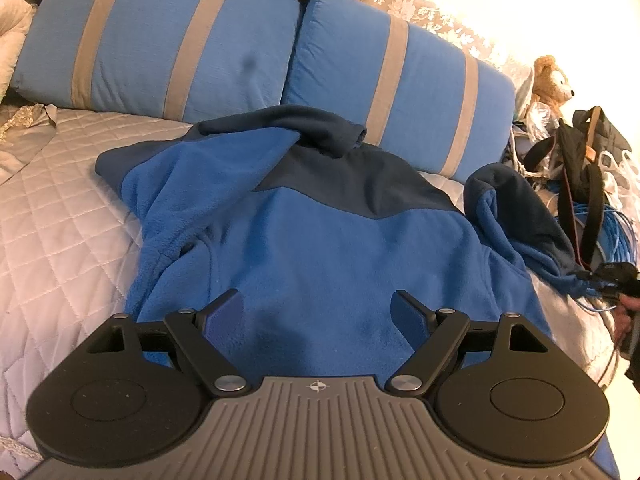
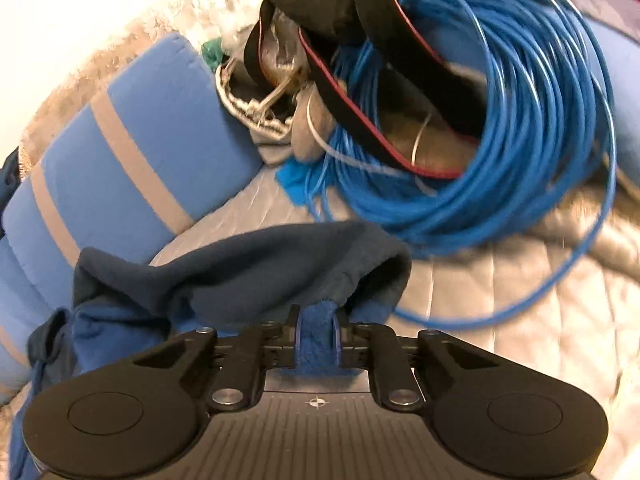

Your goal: Fold clothes

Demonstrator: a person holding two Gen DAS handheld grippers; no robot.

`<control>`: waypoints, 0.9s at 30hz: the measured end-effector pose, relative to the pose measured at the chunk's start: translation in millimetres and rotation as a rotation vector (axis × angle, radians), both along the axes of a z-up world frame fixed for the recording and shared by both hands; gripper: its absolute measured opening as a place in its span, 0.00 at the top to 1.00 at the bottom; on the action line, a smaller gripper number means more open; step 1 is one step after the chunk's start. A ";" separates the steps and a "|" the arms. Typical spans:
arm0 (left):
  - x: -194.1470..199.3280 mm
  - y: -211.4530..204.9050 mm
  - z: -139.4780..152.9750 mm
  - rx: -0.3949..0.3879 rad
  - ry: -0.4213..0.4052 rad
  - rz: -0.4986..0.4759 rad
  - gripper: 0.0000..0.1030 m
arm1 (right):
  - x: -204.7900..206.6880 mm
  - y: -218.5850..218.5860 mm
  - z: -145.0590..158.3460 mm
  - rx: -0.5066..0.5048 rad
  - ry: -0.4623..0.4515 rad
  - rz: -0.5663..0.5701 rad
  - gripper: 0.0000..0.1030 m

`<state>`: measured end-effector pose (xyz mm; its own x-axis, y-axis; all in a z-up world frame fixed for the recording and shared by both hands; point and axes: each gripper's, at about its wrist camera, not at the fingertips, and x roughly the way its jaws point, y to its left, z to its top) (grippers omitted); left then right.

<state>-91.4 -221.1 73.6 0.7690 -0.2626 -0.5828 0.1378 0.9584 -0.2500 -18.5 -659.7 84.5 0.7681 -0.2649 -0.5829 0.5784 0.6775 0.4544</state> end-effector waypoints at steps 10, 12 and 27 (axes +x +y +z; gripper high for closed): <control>1.0 1.0 0.5 -0.001 0.002 0.002 0.21 | 30.8 -21.0 -24.2 -0.051 0.075 -0.093 0.90; 0.9 1.6 0.6 -0.004 0.001 0.003 0.21 | 32.7 -21.1 -26.2 -0.059 0.078 -0.092 0.89; 0.1 2.9 0.1 -0.011 -0.003 -0.001 0.21 | -25.8 21.8 8.3 -0.050 -0.035 -0.073 0.06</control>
<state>-91.3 -218.2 73.6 0.7706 -0.2697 -0.5775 0.1393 0.9554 -0.2604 -44.2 -637.9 92.8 0.7651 -0.3492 -0.5410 0.6118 0.6563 0.4415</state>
